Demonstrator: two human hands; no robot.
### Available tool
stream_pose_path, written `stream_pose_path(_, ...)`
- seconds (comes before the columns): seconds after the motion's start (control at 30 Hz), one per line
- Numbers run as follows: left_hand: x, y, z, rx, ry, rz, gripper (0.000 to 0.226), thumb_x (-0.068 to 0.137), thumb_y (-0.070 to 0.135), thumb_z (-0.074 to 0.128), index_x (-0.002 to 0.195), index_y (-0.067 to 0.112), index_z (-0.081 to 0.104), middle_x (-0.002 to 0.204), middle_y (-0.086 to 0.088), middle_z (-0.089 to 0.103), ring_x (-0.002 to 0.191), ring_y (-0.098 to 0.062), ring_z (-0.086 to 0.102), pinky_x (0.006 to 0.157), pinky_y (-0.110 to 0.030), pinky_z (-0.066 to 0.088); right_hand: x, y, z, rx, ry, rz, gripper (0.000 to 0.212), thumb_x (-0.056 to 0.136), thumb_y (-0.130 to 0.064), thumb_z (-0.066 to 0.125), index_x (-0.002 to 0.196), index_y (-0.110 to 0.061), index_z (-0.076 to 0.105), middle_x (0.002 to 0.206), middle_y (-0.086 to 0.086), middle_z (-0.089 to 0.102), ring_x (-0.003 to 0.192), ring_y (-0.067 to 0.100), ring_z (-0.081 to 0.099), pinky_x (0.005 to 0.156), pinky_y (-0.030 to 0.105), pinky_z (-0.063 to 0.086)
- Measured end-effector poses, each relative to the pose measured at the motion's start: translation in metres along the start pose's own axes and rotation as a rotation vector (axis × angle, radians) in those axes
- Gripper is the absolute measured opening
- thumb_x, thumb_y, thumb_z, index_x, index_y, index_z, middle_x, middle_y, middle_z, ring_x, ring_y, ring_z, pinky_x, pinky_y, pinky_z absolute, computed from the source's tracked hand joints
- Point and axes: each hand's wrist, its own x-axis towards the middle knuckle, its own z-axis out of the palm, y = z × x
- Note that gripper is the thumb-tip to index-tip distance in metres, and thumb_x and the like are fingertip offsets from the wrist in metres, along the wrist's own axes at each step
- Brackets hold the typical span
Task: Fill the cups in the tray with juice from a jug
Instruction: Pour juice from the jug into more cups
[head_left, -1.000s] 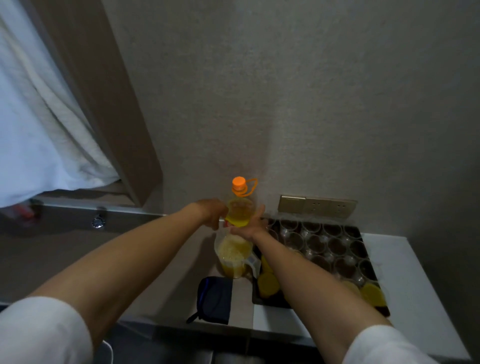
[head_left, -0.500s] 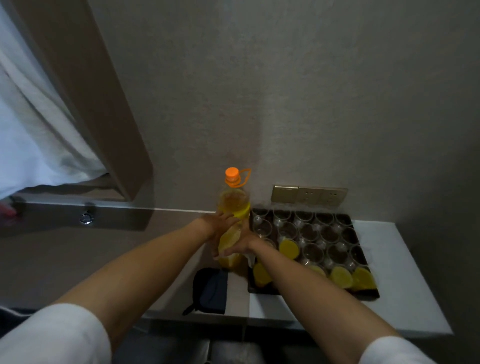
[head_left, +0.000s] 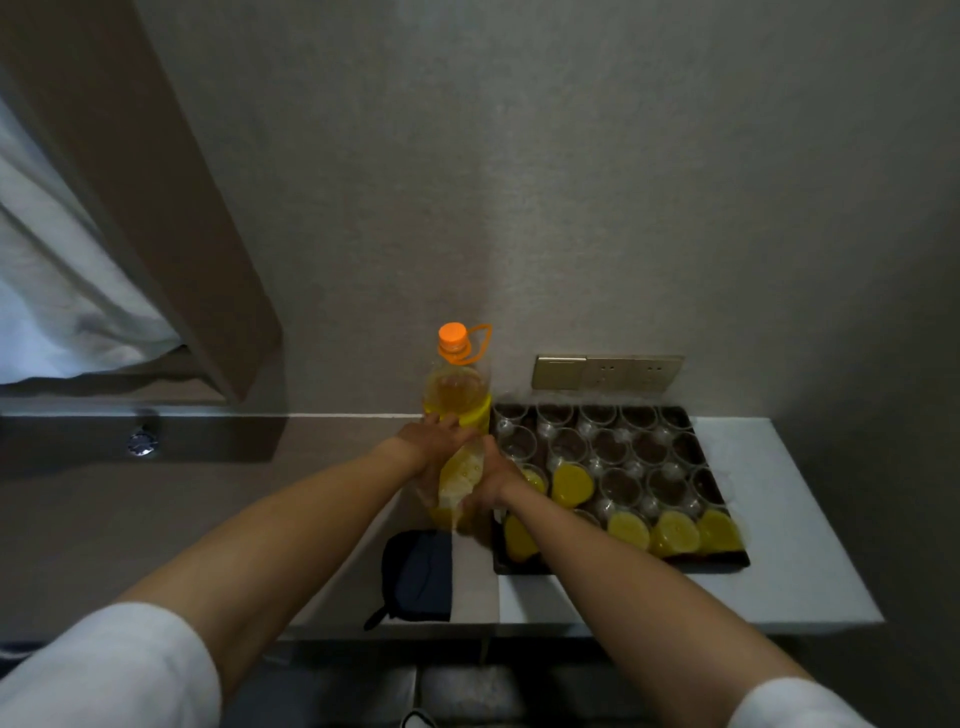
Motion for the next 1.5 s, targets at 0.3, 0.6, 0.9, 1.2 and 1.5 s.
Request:
stream_pose_path(0.3,-0.025,-0.006,-0.016,-0.020,0.027,-0.117,0.130,0.057,0.046,0.095,0.157,0.034,0.012,0.159,-0.005,0.024,0.143,-0.039,0.029,0.099,-0.054,0.049,-0.004,0.012,-0.011,0.203,0.032,-0.069,0.100,0.078,-0.023,0.090,0.150,-0.012,0.022,0.133,0.005,0.052,0.120,0.020,0.052,0.084,0.024,0.047)
stream_pose_path(0.6,-0.067,-0.008,-0.069,-0.131,0.101,-0.167,0.126,0.059,0.045,0.093,0.155,0.045,0.011,0.144,-0.007,0.037,0.134,-0.038,0.037,0.100,-0.049,0.044,-0.041,0.009,-0.044,0.514,0.017,-0.321,0.046,0.081,-0.043,0.086,0.113,-0.014,0.068,0.107,-0.003,0.075,0.099,0.017,0.072,0.085,0.033,0.060)
stream_pose_path(0.9,-0.090,0.024,-0.125,-0.169,0.160,-0.170,0.126,0.056,0.042,0.095,0.155,0.033,0.019,0.154,-0.010,0.031,0.144,-0.036,0.029,0.116,-0.047,0.033,-0.083,-0.007,-0.072,0.878,0.208,-0.358,0.040,0.099,-0.040,0.063,0.067,-0.018,0.054,0.058,-0.004,0.048,0.052,0.009,0.044,0.053,0.027,0.033)
stream_pose_path(1.2,-0.080,0.079,-0.174,-0.133,0.153,-0.156,0.123,0.063,0.042,0.093,0.158,0.034,0.016,0.149,-0.009,0.031,0.140,-0.036,0.027,0.113,-0.051,0.037,-0.104,0.016,-0.113,1.090,0.556,-0.304,0.047,0.095,-0.018,0.072,0.054,-0.016,0.049,0.049,-0.002,0.038,0.046,0.014,0.033,0.048,0.027,0.026)
stream_pose_path(1.5,-0.052,0.120,-0.186,-0.176,0.241,0.027,0.123,0.065,0.042,0.090,0.159,0.039,0.010,0.152,-0.006,0.028,0.144,-0.033,0.020,0.113,-0.052,0.037,-0.133,0.042,-0.140,1.125,0.908,-0.224,0.052,0.079,-0.034,0.073,0.043,-0.025,0.037,0.052,-0.003,0.030,0.052,0.015,0.028,0.054,0.033,0.022)
